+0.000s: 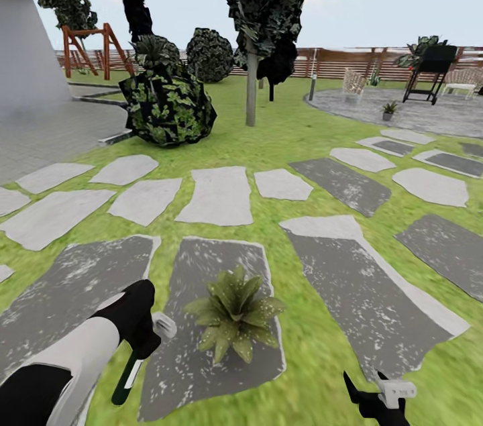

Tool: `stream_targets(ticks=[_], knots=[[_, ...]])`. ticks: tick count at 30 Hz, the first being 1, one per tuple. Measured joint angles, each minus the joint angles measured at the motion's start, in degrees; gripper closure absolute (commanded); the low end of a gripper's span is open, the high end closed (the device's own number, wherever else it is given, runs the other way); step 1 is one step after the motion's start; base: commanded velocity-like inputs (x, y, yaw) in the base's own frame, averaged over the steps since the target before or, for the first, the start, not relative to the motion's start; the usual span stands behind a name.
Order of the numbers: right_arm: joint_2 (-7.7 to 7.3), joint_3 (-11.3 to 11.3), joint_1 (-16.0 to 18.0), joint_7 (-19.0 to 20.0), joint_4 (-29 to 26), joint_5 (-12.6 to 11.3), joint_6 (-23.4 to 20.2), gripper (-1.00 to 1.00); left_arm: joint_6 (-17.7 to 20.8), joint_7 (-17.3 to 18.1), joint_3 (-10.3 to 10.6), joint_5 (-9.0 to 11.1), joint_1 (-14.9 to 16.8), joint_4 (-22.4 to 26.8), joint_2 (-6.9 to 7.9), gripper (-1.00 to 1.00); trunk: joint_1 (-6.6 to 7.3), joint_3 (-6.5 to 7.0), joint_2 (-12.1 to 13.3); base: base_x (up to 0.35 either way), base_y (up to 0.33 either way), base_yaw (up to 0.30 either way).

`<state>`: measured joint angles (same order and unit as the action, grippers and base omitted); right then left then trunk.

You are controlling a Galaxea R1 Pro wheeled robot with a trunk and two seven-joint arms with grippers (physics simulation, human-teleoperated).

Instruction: Pick up the pesticide atomizer in the garden and spray insectifuge to fully cover both potted plants in the garden.

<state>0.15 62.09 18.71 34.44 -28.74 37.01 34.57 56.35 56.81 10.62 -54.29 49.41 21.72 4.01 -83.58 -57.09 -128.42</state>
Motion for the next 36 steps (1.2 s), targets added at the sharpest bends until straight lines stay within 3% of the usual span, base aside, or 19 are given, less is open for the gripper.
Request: stream_targets(ticks=[9,17,25,36], knots=[[0.00,0.0,0.0,0.0,0.0,0.0,0.0,-1.00,0.1,0.1,0.1,0.1,0.1,0.1,-0.05,1.00,0.00,0.00,0.0,0.000,0.000,-0.252],[0.00,0.0,0.0,0.0,0.0,0.0,0.0,-1.00,0.3,0.5,-0.1,0.1,-0.2,6.7,-0.02,1.00,0.00,0.00,0.0,0.000,0.000,-0.012],[0.00,0.0,0.0,0.0,0.0,0.0,0.0,-1.00,0.0,0.6,0.1,0.1,-1.0,6.1,0.36,1.00,0.01,0.00,0.0,0.035,0.030,0.000],[0.00,0.0,0.0,0.0,0.1,0.0,0.0,-1.00,0.0,0.3,0.0,-0.1,-0.8,6.1,0.07,1.00,0.00,0.00,0.0,0.102,0.234,-0.109]])
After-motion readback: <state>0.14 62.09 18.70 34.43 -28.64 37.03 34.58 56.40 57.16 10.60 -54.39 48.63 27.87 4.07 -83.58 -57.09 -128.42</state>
